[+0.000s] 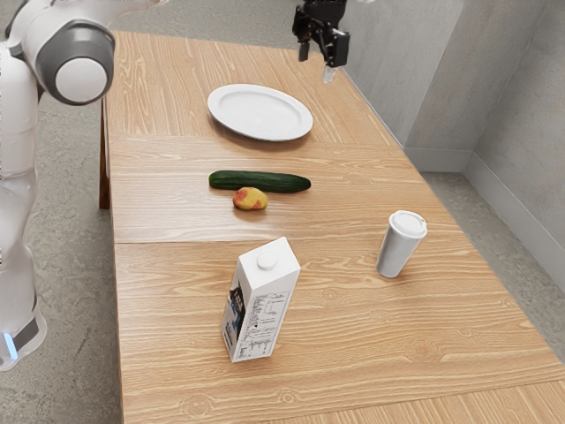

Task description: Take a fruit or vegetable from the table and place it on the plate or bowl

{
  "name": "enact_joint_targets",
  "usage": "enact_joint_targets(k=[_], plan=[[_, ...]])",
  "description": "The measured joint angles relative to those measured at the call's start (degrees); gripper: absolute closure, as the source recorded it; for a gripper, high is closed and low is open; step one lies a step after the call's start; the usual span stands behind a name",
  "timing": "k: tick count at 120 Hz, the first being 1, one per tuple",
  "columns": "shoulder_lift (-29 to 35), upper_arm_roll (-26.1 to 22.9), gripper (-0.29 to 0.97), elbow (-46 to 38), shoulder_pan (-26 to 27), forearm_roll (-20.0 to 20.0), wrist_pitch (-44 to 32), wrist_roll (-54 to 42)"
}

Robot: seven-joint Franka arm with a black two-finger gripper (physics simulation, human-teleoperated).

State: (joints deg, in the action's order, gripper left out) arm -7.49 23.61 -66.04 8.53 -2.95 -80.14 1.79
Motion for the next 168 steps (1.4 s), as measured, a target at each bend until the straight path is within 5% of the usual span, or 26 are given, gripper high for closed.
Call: enact_joint_targets(k=[48, 69, 108, 168], plan=[[-4.6, -2.3, 0.00, -1.3, -0.2, -1.3, -0.6, 0.0], [6.4, -4.3, 0.00, -21.9, -1.8, -0.8, -8.9, -0.6], [15.5, -6.0, 0.00, -37.4, -4.1, 0.8, -19.6, -3.3], [9.9, -5.6, 0.00, -43.3, -6.4, 2.6, -26.1, -6.9]])
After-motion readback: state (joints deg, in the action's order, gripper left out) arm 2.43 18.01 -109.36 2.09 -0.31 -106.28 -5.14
